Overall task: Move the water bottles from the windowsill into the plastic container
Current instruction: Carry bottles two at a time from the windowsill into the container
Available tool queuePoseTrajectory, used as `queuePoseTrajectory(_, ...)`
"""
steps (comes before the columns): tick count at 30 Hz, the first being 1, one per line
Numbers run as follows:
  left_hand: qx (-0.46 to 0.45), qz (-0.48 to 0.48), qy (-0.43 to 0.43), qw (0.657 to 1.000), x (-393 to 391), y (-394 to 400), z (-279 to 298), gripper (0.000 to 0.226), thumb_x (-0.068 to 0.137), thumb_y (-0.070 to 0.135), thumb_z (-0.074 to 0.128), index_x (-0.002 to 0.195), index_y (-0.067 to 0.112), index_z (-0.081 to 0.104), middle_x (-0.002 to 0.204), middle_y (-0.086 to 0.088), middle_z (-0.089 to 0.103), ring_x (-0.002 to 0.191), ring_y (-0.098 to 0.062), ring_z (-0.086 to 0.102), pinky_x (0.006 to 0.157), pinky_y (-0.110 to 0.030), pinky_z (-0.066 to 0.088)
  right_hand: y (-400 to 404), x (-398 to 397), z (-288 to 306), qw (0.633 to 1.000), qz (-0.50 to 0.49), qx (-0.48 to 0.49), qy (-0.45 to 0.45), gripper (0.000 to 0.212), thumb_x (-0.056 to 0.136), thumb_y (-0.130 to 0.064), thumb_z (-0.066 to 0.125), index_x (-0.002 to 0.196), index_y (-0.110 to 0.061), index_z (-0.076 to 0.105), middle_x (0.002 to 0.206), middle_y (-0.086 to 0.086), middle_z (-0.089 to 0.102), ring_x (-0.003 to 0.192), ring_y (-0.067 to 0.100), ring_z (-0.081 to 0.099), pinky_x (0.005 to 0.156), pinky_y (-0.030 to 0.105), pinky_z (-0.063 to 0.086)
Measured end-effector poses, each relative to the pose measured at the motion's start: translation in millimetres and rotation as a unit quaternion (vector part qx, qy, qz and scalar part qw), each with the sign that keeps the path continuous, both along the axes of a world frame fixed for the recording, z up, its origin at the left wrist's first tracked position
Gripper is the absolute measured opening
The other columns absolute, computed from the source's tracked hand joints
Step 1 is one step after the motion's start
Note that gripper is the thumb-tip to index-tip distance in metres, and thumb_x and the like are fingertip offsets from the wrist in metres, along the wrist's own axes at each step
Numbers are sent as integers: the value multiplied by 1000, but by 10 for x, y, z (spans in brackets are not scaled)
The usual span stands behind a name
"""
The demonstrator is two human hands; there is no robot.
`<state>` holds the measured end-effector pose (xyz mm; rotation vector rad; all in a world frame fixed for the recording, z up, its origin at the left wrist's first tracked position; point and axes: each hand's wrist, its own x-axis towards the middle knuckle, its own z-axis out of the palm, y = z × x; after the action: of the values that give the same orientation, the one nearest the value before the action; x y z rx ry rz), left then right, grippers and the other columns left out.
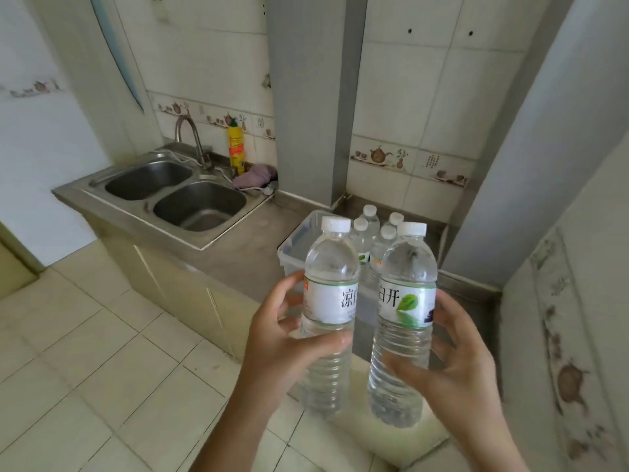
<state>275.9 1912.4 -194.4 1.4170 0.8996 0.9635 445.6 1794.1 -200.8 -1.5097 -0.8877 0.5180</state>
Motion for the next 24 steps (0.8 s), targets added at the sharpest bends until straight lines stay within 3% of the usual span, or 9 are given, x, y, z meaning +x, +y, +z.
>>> queuePoseTrajectory(4,3,-21,7,1000,401,584,-31,84,38,28,95,106,63,60,121,11,69,109,-13,68,92,-42,57,512,356,-27,1000,-4,-4,20,99,48,7,89,129,-31,50,112,-20,65,99,-6,63,68,10,51)
queuePoseTrajectory(6,-1,-32,10,999,607,854,-54,86,38,31,96,111,60,59,125,10,67,112,-17,66,93,-47,56,712,527,-61,1000,-17,-10,24,99,48,4,90,129,-37,48,115,-21,62,100,-8,61,71,14,53)
queuePoseTrajectory(10,-9,-50,-8,999,1033,1359,-122,82,29,32,93,94,69,60,113,21,68,99,4,66,78,-23,56,1048,839,-167,998,-51,-17,26,99,48,-1,91,122,-52,48,120,-19,62,107,2,61,81,30,55)
queuePoseTrajectory(14,7,-87,-2,996,1404,1775,-279,89,41,7,99,99,62,60,110,18,68,99,-4,68,77,-27,58,1371,1020,-282,996,-90,-12,18,95,50,4,89,120,-46,48,119,-15,64,103,4,64,74,20,56)
queuePoseTrajectory(17,10,-113,11,993,1623,2017,-448,89,38,13,98,99,64,58,108,15,68,100,-7,69,80,-30,58,1574,1094,-364,994,-110,-22,17,95,51,1,89,123,-45,47,122,-15,62,108,5,62,81,25,57)
queuePoseTrajectory(20,-10,-157,26,987,1742,2195,-631,87,41,16,98,106,58,57,110,17,69,103,-13,70,85,-37,59,1747,1099,-480,992,-122,-33,15,94,53,2,89,125,-42,46,119,-25,61,110,0,59,79,17,54)
queuePoseTrajectory(24,-55,-195,45,978,1785,2354,-825,94,31,26,95,117,35,59,110,14,73,102,-13,71,82,-32,59,1928,1063,-683,987,-154,-44,-17,93,57,0,87,134,-26,42,131,-11,56,118,1,55,86,14,50)
